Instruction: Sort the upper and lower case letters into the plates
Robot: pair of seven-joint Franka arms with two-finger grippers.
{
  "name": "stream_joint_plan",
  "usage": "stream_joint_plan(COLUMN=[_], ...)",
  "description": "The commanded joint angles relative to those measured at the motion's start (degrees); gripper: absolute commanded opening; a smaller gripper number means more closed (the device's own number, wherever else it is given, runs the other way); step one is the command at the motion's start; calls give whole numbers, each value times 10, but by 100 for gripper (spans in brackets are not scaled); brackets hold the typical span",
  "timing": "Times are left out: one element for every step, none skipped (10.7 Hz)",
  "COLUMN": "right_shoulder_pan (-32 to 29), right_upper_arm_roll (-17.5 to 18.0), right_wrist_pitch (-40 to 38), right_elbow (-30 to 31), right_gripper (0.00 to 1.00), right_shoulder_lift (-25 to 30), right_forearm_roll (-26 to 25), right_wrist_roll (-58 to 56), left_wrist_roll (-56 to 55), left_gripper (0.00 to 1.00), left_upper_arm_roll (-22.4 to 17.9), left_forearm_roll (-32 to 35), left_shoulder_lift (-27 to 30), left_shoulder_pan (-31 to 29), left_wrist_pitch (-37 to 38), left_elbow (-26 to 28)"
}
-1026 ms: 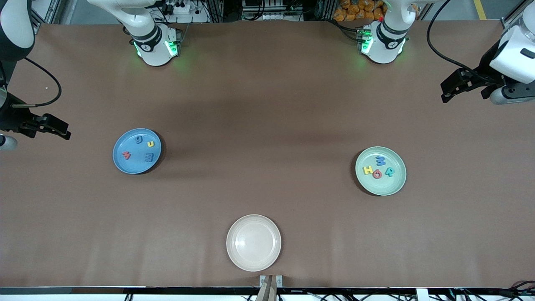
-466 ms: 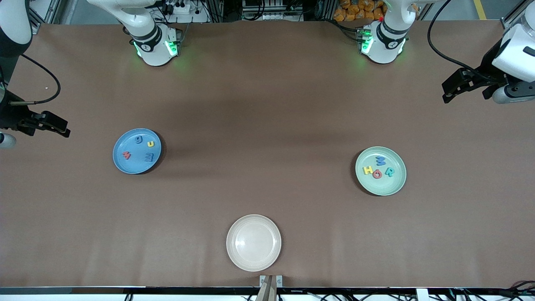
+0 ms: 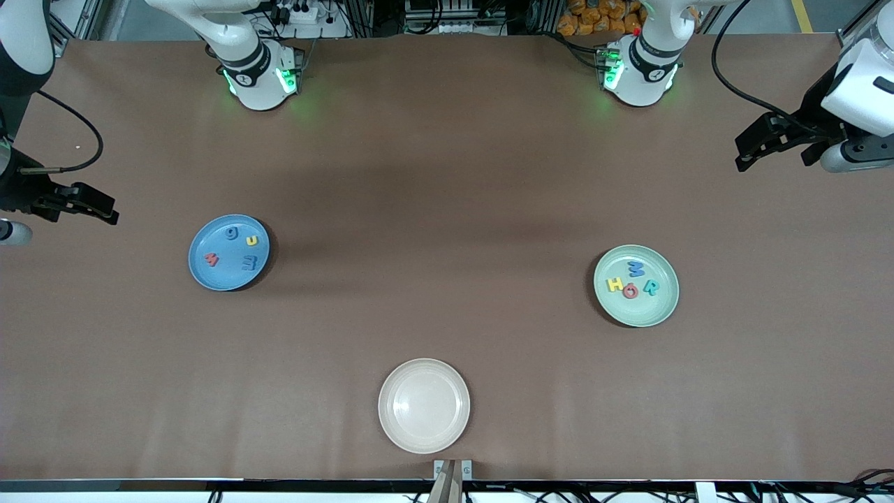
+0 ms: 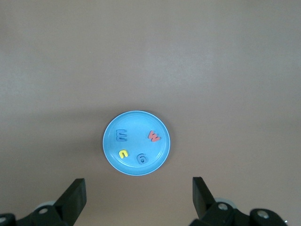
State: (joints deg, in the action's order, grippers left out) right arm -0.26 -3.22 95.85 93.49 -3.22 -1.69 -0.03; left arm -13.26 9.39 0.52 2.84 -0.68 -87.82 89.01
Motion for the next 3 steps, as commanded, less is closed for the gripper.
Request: stream_joint_plan(right_shoulder_pan=[3,1,1], right_upper_arm_roll=[1,1,1], right_wrist_pitch=[-8,-8,-7], right_elbow=[-10,-10,-10], right_gripper=[100,100,100], right_shoulder_lift=[0,0,0], right_forearm_roll=[-14,-13,-13], right_wrist_roll=[9,9,9], left_wrist_roll=[13,13,13], left_gripper=[100,100,100], left_upper_arm_roll=[-4,-4,-4], left_forearm_roll=[-14,-13,-10], left_shoulder_lift=[9,9,9], left_shoulder_pan=[-2,-2,-2], left_wrist_pitch=[-2,-2,-2], left_elbow=[3,3,3])
